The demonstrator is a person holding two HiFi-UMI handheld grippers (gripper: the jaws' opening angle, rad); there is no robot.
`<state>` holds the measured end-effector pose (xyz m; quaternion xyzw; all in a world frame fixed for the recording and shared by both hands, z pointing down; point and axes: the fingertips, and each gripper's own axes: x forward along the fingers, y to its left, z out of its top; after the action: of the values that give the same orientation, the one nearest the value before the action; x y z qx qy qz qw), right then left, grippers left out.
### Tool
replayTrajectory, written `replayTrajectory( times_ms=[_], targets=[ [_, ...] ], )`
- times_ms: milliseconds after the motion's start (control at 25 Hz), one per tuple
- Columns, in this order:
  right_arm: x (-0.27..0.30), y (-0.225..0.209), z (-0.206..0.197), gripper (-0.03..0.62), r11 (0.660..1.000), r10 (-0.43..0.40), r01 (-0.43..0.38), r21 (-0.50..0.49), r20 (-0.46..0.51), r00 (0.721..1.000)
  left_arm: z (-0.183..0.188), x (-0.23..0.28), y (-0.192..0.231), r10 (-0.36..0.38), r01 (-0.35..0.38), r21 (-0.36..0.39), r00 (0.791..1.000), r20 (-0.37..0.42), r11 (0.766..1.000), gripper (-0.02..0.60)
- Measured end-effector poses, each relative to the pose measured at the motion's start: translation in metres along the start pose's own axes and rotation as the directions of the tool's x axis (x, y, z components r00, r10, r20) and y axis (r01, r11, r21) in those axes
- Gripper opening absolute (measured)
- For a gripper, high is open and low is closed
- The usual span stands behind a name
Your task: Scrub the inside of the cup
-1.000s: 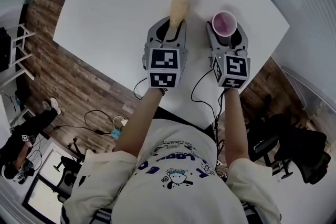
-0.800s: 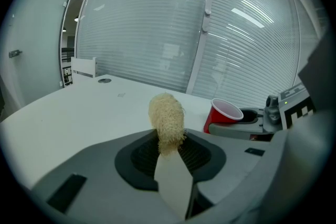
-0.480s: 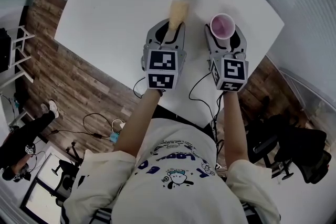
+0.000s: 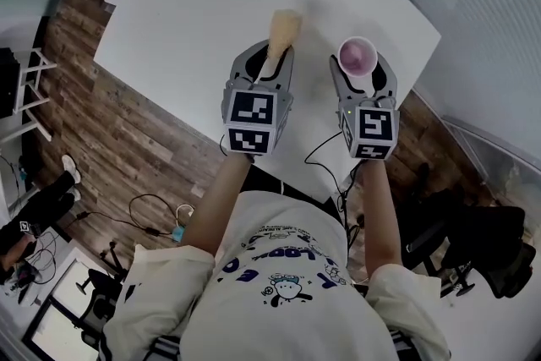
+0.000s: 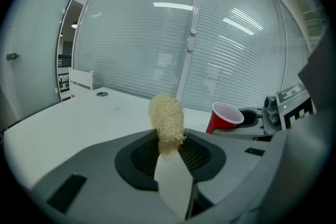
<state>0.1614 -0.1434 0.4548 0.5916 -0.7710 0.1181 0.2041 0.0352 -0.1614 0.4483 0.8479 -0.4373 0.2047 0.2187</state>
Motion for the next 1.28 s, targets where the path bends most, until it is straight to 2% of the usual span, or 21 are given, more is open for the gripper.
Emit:
replayTrajectory(
  times_ms=[240, 560, 800, 1040, 1280],
  targets=[
    [-0.022, 0.005, 0.009, 0.304, 0.998, 0.017, -0.019, -0.064, -0.027, 0.999, 0.008, -0.024, -0.015, -0.049, 0.048, 0.042, 0.999, 0.018, 0.998, 0.129],
    [-0.044, 0.016, 0.036, 0.304, 0.993, 0.037, -0.039, -0.109, -0.022, 0.999, 0.039, -0.063, -0.045, -0.128, 0.117, 0.115, 0.988, 0.088, 0.986, 0.129],
    [-0.053, 0.029, 0.051, 0.302, 0.986, 0.05, -0.05, -0.158, -0.004, 0.999, 0.059, -0.087, -0.056, -0.154, 0.127, 0.182, 0.977, 0.145, 0.975, 0.129],
    [-0.057, 0.036, 0.065, 0.302, 0.977, 0.067, -0.062, -0.204, 0.018, 0.998, 0.071, -0.106, -0.069, -0.184, 0.134, 0.278, 0.969, 0.164, 0.951, 0.128],
    [-0.06, 0.048, 0.077, 0.302, 0.962, 0.102, -0.09, -0.256, 0.034, 0.994, 0.072, -0.118, -0.077, -0.204, 0.139, 0.367, 0.968, 0.145, 0.92, 0.129]
  ],
)
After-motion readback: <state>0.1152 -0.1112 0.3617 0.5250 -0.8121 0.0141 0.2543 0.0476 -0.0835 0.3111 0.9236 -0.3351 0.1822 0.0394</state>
